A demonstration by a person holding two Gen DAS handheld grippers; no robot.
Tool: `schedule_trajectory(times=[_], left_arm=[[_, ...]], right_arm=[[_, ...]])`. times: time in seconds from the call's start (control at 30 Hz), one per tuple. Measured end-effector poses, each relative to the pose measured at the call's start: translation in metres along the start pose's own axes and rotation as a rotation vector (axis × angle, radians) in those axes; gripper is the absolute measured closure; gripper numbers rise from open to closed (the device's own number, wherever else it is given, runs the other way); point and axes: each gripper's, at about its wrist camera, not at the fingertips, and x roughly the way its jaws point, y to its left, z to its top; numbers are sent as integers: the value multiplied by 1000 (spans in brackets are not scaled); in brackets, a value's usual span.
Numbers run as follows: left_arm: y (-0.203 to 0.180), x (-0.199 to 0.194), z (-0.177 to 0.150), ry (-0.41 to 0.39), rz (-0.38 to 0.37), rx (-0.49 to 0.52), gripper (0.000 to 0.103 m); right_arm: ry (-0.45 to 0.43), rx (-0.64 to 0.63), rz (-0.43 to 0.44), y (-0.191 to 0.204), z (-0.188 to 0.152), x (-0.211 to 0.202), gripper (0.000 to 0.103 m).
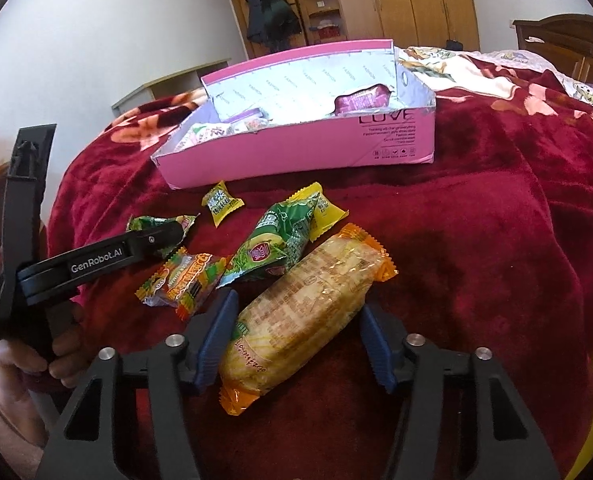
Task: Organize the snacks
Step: 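Grasp the green pea bag with the left tool while the right tool grasps the bread roll, then lift the pea bag and bread roll and carry them over the pink box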
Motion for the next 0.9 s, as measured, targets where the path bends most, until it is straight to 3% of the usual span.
schedule_trajectory(times=[0.13, 0.2, 0.53, 0.67, 0.9], left_arm=[[0, -1, 0, 0, 1, 1, 55], [0, -1, 0, 0, 1, 0, 55], [-4, -19, 4, -29, 0, 6, 55], [-8, -25, 4, -38, 1, 16, 55], [-14, -31, 4, -49, 1, 35, 55]], right_arm=[[-34, -26, -3, 5, -1, -7, 52], [-58, -27, -2, 5, 0, -11, 62], [-114, -26, 12, 5, 2, -27, 65], [-136, -26, 17, 6, 4, -33, 72], [-158, -46, 20, 9, 4, -40, 75]])
